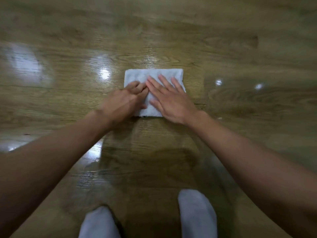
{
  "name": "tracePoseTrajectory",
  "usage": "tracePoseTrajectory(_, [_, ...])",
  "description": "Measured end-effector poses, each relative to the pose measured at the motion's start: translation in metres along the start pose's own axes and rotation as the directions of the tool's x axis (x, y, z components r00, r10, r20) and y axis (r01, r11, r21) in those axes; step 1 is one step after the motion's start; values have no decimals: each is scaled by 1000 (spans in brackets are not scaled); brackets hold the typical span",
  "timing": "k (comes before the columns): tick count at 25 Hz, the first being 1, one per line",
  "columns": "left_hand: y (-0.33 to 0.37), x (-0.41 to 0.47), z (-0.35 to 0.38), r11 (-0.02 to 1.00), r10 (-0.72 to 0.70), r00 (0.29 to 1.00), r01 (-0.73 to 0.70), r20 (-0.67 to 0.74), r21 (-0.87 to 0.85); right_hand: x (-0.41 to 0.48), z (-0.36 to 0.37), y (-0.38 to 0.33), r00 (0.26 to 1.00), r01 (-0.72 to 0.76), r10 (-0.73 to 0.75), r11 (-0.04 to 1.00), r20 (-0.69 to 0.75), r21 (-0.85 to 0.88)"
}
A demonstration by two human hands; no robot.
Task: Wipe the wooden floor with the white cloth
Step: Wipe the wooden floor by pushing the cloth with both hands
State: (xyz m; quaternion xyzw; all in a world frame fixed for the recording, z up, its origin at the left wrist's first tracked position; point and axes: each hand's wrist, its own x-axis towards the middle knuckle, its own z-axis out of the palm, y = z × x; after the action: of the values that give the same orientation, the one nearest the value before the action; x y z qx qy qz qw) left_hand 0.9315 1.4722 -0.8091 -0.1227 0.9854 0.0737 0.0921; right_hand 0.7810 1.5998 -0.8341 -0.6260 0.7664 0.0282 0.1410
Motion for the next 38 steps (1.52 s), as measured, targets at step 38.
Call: tracePoseTrajectory(38, [223, 179, -14, 662, 681, 651, -743, 334, 100, -218, 35, 73, 620, -775, 785, 613, -4, 151])
